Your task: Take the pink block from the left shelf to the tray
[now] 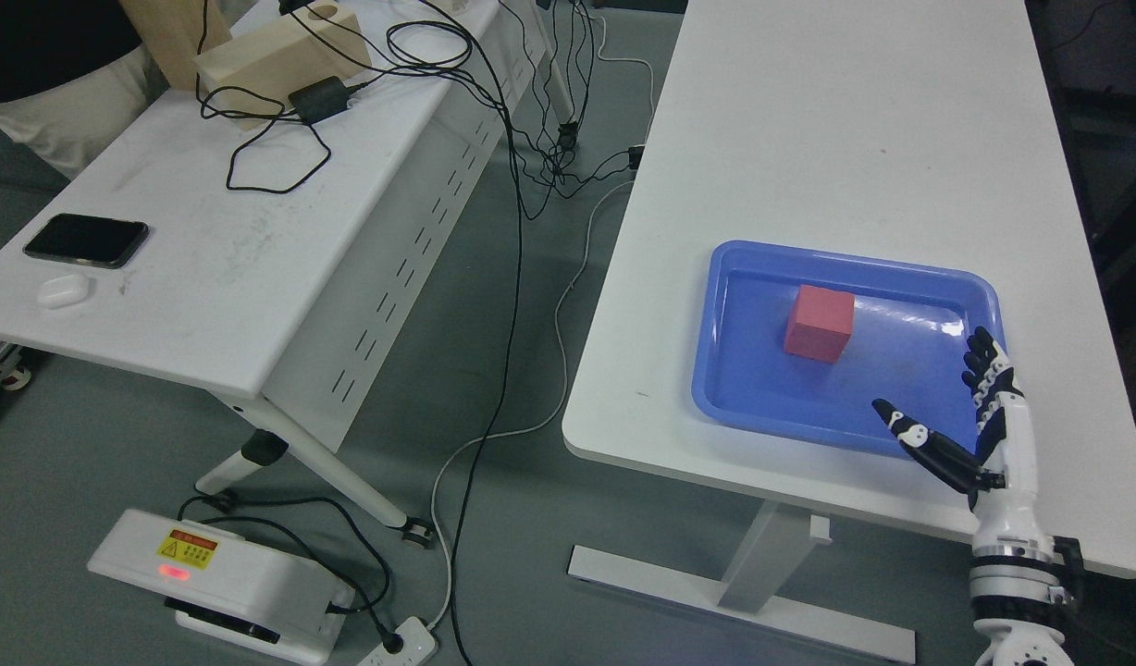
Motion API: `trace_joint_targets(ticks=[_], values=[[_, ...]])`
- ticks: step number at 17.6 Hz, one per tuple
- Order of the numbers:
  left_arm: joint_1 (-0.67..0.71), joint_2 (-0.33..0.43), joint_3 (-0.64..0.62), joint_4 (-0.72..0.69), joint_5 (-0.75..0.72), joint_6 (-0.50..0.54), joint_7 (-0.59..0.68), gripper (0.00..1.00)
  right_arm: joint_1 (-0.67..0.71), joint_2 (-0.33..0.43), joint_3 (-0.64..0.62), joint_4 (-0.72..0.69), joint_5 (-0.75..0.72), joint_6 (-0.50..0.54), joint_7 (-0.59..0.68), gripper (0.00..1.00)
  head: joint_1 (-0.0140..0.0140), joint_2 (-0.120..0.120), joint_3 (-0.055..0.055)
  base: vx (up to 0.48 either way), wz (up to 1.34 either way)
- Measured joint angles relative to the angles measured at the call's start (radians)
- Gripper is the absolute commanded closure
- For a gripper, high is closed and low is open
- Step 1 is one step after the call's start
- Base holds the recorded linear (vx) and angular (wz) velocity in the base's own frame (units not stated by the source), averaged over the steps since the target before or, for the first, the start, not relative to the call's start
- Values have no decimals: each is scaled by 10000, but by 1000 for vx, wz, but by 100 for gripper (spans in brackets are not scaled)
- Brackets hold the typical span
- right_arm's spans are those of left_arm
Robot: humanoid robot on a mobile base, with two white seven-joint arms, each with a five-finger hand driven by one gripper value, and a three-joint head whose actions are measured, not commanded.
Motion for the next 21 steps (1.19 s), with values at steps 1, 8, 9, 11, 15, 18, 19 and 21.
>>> trace_joint_targets(ticks=[1, 8, 9, 11, 15, 18, 19, 21], values=[[0, 0, 0, 0, 0, 0, 0, 0, 1, 0, -28, 0, -22, 6, 23, 0, 0, 0, 0, -128, 25], [1, 0, 0, 0, 0, 0, 0, 0, 2, 0, -152, 0, -98, 21, 116, 0, 0, 0, 0, -117, 78], [2, 0, 0, 0, 0, 0, 0, 0, 2, 0, -165, 0, -103, 21, 118, 0, 0, 0, 0, -67, -43], [1, 0, 0, 0, 0, 0, 0, 0, 2, 0, -184, 0, -108, 21, 118, 0, 0, 0, 0, -70, -127], [0, 0, 0, 0, 0, 0, 0, 0, 3, 0, -210, 0, -114, 22, 118, 0, 0, 0, 0, -61, -231], [1, 0, 0, 0, 0, 0, 0, 0, 2, 0, -226, 1, -116, 36, 118, 0, 0, 0, 0, -67, -149], [0, 0, 0, 0, 0, 0, 0, 0, 2, 0, -229, 1, -117, 36, 118, 0, 0, 0, 0, -95, -152], [-1, 0, 0, 0, 0, 0, 0, 0, 2, 0, -237, 2, -118, 37, 120, 0, 0, 0, 0, -102, -135]])
